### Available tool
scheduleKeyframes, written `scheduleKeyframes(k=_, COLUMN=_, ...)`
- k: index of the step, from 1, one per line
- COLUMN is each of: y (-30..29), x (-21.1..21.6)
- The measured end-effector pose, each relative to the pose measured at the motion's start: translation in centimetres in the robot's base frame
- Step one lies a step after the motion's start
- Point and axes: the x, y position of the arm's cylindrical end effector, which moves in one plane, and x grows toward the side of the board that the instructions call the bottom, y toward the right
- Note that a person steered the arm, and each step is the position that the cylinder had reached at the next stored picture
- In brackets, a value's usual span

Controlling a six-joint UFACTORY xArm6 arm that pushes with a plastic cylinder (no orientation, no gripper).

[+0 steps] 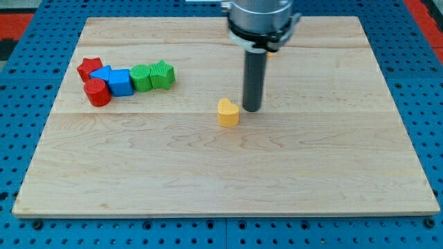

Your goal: Keep the yellow heart at the bottom right side of the green star

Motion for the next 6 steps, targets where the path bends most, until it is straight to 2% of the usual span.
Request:
scheduleKeyframes(k=1, y=-5.4, x=3.6)
scheduleKeyframes(k=2, y=-12.4, x=3.3)
scheduleKeyframes(k=4, y=-4.0, x=2.3)
scheduleKeyframes(k=6, y=-10.3, x=0.9)
